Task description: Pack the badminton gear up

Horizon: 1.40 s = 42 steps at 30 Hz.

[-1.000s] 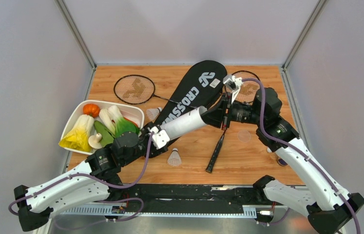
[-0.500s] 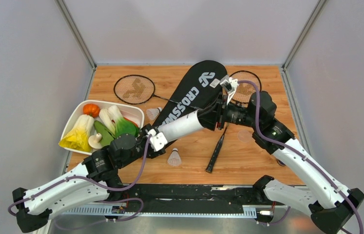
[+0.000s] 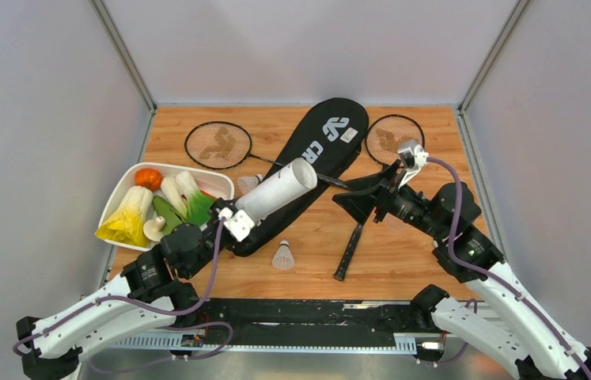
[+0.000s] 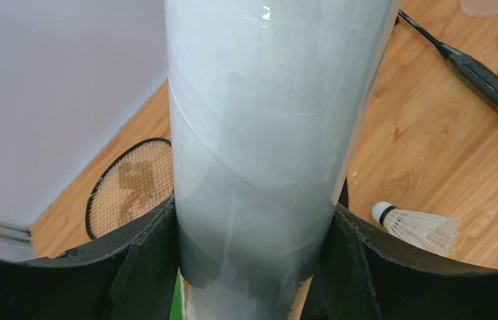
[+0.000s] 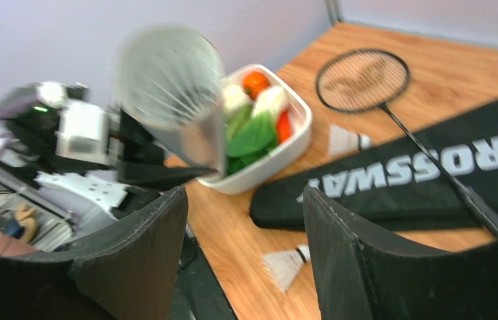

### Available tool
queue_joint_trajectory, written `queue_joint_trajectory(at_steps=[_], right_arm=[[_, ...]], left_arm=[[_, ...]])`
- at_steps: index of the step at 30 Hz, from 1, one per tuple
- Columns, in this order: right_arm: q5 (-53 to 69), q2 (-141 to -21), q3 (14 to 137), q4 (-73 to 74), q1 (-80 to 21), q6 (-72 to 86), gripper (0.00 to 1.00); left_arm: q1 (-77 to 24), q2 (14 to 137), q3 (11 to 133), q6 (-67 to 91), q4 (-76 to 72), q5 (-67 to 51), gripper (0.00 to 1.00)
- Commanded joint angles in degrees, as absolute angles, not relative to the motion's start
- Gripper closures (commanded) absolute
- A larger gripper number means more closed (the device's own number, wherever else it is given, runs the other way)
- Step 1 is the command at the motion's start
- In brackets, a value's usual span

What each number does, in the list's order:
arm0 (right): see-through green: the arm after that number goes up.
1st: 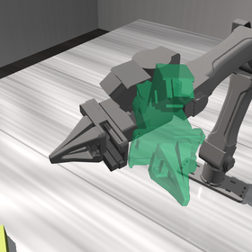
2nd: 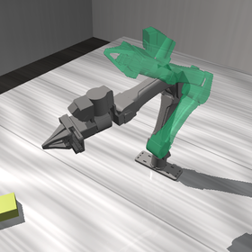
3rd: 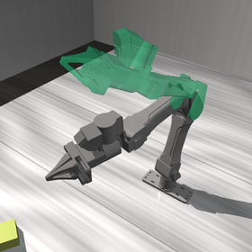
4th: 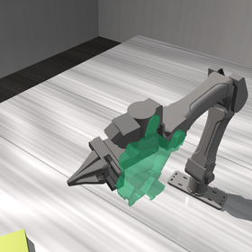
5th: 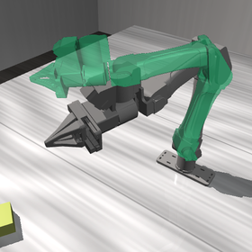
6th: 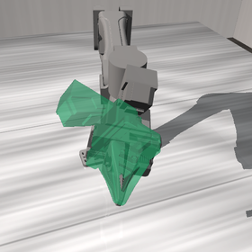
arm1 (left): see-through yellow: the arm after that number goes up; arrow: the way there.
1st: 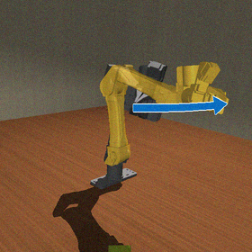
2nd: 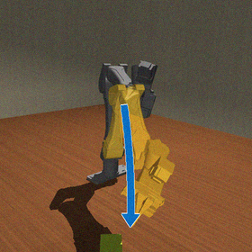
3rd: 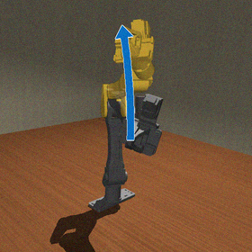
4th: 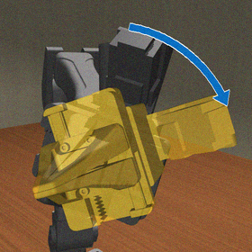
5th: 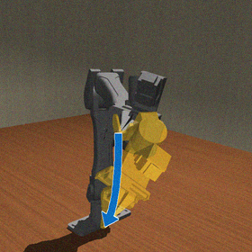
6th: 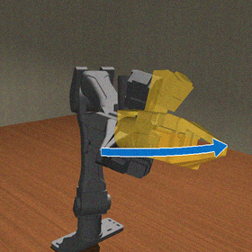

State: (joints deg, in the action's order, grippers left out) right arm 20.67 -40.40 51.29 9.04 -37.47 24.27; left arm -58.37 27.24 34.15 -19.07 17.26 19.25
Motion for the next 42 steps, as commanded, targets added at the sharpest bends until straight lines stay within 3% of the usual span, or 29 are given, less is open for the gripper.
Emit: queue_joint_trajectory(at_steps=[1,8,17,33,42], right_arm=[[12.46,-40.2,43.27,5.3,-38.69,22.71,0.34],[-8.03,-46.5,34.9,-0.71,-55.05,14.33,0.33],[-32.4,-60.35,26.91,-20.99,-77.85,0.38,0.31],[-33.92,-84.63,29.37,-29.5,-82.49,-2.06,0.34],[-38.1,-92.27,32.45,-32.9,-82.44,-1.29,0.51]], left_arm=[[-58.23,23.33,33.96,-19.34,11.34,24.47,0.51],[-58.18,17.35,32.34,-20.65,8.39,27.38,0.51],[-58.18,16.0,31.68,-21.46,7.05,31.05,0.51],[-58.19,15.99,31.68,-21.3,7.36,31.78,0.51],[-58.19,16.11,31.55,-21.28,7.59,31.84,0.51]])
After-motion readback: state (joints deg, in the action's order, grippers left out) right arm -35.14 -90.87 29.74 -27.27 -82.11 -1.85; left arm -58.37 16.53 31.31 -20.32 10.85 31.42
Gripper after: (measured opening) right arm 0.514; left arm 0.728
